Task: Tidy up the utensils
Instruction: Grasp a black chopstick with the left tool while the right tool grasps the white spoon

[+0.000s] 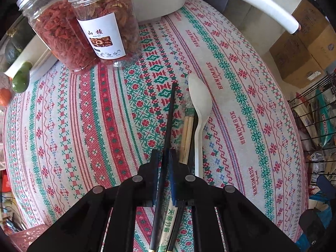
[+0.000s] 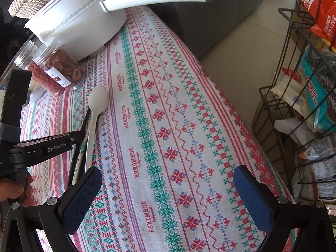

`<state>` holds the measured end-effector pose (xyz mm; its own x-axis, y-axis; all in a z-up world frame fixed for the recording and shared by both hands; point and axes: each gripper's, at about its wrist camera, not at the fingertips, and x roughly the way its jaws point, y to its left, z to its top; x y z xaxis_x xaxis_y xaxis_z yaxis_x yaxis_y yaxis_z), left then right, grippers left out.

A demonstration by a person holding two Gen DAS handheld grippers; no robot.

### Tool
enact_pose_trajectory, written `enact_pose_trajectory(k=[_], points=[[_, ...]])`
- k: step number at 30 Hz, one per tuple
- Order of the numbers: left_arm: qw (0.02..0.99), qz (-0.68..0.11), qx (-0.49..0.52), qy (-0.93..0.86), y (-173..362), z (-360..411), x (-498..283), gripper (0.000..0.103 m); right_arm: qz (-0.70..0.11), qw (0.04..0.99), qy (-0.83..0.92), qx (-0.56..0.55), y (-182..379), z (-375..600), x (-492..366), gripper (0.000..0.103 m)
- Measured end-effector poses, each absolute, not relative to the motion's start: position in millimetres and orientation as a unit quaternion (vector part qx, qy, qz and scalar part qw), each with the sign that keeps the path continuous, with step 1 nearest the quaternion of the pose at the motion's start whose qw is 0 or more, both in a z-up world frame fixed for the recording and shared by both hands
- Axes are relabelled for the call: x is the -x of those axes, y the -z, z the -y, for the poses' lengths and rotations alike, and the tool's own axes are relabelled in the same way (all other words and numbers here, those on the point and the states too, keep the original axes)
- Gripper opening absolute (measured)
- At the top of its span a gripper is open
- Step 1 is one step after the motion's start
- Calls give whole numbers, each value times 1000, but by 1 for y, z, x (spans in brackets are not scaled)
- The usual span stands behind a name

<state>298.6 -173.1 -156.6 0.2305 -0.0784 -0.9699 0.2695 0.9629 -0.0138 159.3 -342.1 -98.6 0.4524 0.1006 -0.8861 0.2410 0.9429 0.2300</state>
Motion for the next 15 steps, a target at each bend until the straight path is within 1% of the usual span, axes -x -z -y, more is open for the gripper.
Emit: enact_pose_trajectory(k=[6, 15], points=[[803, -577, -76, 129, 133, 168, -267, 6, -524, 834, 40, -171, 98, 342, -159, 102], [841, -507, -55, 179, 78, 122, -185, 5, -531, 829, 29, -175, 97, 333, -159, 102]])
